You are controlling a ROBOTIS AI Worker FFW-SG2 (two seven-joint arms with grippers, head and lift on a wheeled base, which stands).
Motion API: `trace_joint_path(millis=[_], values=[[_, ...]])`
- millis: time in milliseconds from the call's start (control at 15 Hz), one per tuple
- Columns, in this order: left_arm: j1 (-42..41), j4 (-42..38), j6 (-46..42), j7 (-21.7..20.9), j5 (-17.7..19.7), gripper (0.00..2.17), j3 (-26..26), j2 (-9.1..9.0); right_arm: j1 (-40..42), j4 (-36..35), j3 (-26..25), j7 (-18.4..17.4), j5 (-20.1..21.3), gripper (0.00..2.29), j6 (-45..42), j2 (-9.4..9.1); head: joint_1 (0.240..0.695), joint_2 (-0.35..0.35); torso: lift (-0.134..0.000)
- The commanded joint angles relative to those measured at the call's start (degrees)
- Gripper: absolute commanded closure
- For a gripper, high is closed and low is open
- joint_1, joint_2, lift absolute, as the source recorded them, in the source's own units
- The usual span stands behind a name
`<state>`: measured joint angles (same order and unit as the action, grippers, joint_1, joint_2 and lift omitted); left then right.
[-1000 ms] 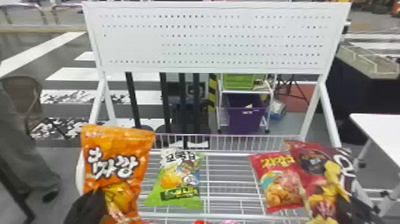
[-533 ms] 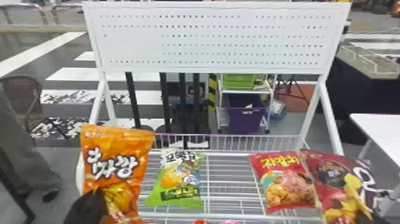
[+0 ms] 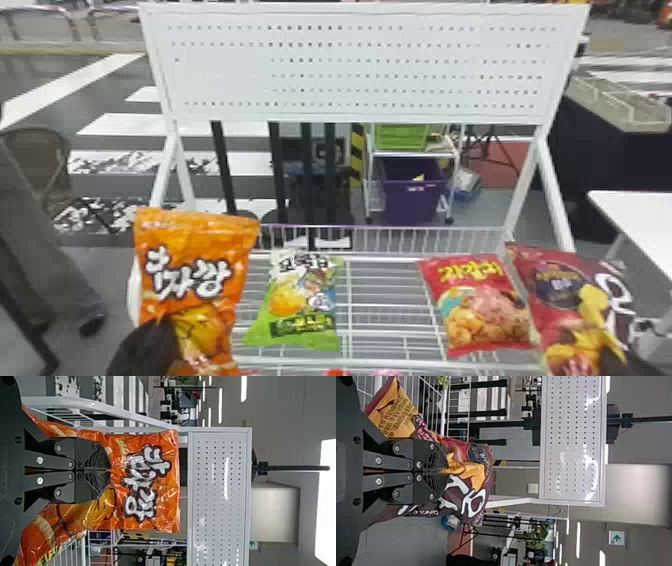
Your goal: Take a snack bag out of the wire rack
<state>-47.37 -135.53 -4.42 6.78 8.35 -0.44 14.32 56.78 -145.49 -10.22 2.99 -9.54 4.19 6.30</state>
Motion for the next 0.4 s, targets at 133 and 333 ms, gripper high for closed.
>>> trace_joint_path(millis=[133, 333], values=[[0.1, 0.1, 0.2, 0.1, 0.0, 1.96, 0.0, -0.17, 0.0, -0.1, 0.3, 0.0, 1.1, 2.25, -0.4, -0.06, 0.499, 0.000, 0.000], [0.3, 0.2, 0.2, 0.0, 0.0, 1.96, 0.0, -0.25, 0.0, 0.0, 0.3, 0.2, 1.3, 2.25, -0.4, -0.06, 0.499, 0.000, 0.000]])
